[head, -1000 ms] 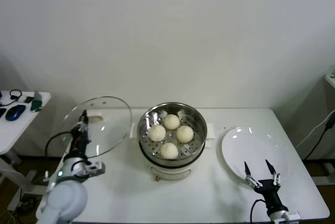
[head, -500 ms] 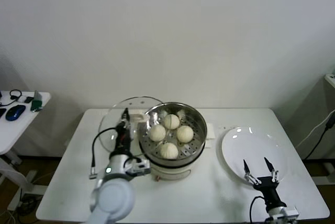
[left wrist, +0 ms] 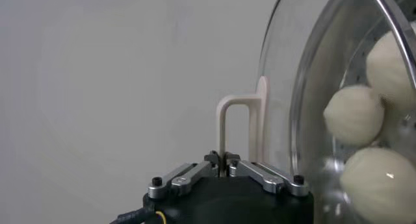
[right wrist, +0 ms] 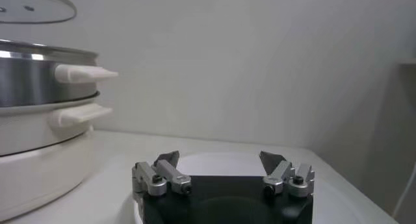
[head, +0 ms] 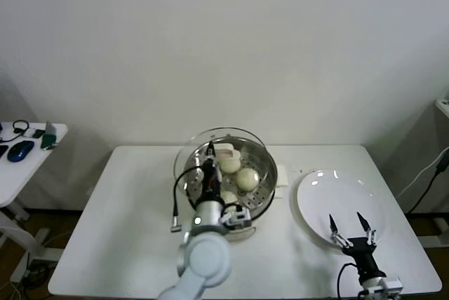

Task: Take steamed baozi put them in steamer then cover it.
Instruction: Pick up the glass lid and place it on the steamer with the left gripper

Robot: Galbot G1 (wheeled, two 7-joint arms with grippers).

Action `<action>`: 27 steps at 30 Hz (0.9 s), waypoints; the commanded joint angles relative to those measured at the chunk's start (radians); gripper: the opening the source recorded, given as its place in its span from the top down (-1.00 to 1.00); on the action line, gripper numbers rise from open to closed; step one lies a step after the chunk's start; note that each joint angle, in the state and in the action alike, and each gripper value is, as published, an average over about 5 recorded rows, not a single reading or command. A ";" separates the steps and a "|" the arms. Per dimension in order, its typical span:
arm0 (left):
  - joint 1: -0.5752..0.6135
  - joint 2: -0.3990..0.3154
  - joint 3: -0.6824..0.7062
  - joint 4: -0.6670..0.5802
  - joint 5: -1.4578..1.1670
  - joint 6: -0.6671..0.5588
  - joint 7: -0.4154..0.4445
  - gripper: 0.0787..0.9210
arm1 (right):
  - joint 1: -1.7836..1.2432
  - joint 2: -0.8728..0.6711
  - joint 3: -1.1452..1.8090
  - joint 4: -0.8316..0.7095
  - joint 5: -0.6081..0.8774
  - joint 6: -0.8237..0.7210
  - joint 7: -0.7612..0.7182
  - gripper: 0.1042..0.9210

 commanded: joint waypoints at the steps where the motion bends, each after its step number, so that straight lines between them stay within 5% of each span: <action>1: -0.009 -0.127 0.045 0.142 0.094 -0.007 -0.031 0.86 | -0.002 0.001 0.009 -0.005 0.014 0.012 0.001 -0.76; 27: 0.008 -0.103 -0.009 0.196 0.091 -0.019 -0.104 0.86 | -0.016 0.019 0.013 -0.004 0.023 0.035 -0.005 -0.76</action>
